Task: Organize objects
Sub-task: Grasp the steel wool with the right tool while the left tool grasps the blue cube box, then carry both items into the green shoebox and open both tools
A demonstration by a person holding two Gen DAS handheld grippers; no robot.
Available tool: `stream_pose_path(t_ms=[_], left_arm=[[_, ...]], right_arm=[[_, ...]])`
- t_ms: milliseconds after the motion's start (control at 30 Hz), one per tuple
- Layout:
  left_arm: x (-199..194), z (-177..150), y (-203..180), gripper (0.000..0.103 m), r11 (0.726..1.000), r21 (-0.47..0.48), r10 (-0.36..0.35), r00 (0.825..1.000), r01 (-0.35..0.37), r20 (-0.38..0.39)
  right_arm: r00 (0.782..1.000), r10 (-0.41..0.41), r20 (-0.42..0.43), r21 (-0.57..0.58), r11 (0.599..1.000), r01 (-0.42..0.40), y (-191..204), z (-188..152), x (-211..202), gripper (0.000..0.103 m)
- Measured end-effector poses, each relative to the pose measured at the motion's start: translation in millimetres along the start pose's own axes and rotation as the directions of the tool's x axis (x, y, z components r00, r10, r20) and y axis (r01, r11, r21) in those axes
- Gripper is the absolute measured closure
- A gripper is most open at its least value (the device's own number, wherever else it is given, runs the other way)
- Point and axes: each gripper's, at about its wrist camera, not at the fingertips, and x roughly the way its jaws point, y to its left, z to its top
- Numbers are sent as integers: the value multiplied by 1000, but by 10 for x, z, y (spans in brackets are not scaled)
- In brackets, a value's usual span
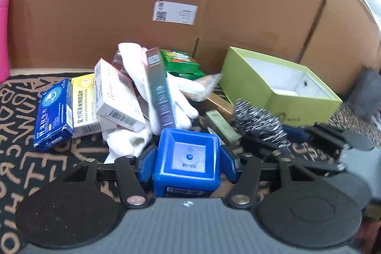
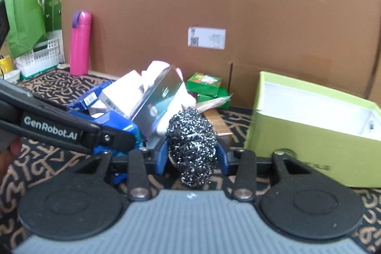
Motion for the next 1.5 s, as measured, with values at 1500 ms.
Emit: stream_pose_path(t_ms=[1500], left_arm=[[545, 1249, -1343, 44, 966, 180, -201, 977, 186, 70]], right_arm=[[969, -209, 128, 94, 976, 198, -1547, 586, -459, 61]])
